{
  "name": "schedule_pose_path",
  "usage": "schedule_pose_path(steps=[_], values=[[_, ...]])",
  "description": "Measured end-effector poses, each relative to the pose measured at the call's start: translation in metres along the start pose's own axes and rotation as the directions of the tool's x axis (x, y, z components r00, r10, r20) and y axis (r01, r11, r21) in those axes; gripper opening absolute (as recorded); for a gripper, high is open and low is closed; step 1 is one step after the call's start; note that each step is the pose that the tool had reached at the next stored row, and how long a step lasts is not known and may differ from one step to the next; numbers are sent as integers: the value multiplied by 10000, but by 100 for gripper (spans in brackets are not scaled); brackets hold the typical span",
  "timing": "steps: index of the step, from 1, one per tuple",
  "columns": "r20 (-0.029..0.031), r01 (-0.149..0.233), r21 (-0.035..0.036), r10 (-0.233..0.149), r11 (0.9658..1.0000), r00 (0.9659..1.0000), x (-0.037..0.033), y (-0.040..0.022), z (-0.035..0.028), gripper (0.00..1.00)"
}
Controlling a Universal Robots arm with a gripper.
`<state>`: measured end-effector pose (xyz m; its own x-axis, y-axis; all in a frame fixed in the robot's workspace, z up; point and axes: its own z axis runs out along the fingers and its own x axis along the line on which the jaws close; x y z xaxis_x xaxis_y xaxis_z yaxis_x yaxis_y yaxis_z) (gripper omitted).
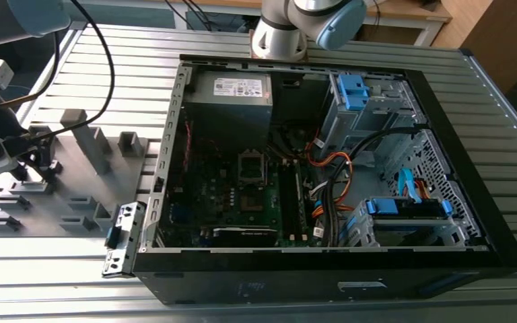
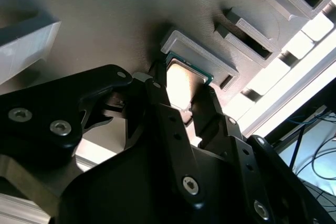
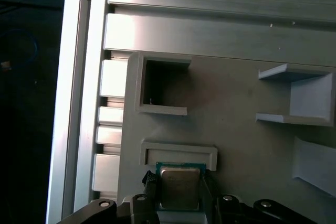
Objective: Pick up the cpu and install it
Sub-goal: 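Pick up the cpu and move it towards the insertion slot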
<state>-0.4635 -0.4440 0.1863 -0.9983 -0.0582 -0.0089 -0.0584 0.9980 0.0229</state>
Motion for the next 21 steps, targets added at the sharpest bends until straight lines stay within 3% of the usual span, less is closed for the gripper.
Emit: schedule_pose_path(steps=[21], values=[[17, -368, 4, 368, 9993, 9993, 29, 2, 0, 44]])
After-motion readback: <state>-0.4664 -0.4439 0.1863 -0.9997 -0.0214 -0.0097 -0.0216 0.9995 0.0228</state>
